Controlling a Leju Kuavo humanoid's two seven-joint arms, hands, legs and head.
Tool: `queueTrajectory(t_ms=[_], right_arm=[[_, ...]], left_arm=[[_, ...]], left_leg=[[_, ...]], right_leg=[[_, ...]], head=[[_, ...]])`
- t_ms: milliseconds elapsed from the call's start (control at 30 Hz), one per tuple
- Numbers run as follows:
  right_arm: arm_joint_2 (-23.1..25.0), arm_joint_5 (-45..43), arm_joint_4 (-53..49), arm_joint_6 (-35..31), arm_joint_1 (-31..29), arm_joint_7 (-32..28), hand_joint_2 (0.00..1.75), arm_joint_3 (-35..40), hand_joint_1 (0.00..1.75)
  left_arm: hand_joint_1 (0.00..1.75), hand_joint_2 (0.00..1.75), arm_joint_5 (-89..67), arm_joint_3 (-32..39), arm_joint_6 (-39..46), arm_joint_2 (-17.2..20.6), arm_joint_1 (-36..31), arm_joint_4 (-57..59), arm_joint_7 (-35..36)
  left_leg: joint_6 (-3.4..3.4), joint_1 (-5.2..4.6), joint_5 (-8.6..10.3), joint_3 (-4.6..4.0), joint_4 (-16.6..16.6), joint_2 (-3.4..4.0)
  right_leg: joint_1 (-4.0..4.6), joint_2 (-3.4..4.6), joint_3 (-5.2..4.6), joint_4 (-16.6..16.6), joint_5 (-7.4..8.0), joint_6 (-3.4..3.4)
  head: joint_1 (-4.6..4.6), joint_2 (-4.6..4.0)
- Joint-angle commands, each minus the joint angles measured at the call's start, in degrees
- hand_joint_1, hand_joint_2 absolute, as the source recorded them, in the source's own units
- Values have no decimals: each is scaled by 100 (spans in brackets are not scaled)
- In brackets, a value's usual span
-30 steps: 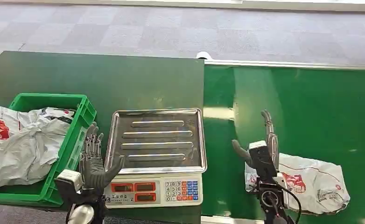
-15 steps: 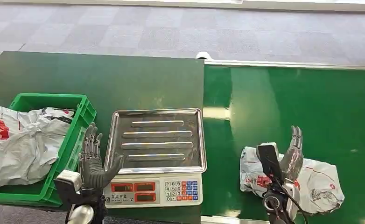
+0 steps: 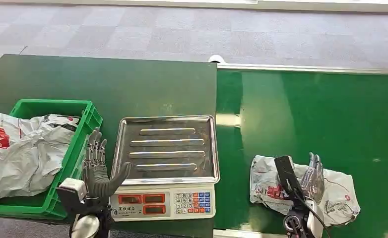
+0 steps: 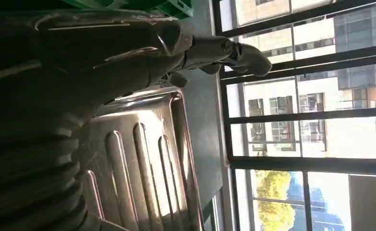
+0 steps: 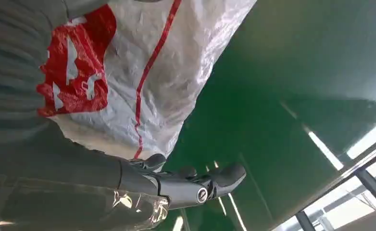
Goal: Moved the parcel from conveyor to table for the left to box.
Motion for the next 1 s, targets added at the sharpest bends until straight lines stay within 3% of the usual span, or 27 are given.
queueTrajectory(t_ms=[33, 733, 867, 1000], right_arm=[[26, 592, 283, -614, -152, 117, 175, -680, 0], [-41, 981, 600, -905, -226, 76, 175, -1756, 0], [98, 982, 232, -542, -110, 19, 175, -1785, 0], [123, 1040, 59, 335, -5, 276, 175, -1519, 0]], left_arm=[[0, 175, -67, 205, 61, -7, 97, 51, 4], [0, 175, -103, 238, 38, -47, 19, 119, 7], [0, 175, -173, 258, -51, -81, 17, 122, 13], [0, 175, -158, 263, -63, -37, -37, 176, 15]], left_leg=[[8, -2, 0, 5, -3, 5], [6, -2, 1, 5, -2, -2], [9, -3, 2, 9, -7, 5], [7, 0, 0, 6, -3, 4]], right_leg=[[0, 1, 5, -4, 1, -7], [0, -4, 7, -4, 1, -8], [0, 0, 7, -6, 3, -14], [2, 0, 5, -4, 2, -11]], head=[[2, 0], [0, 0], [0, 0], [0, 0]])
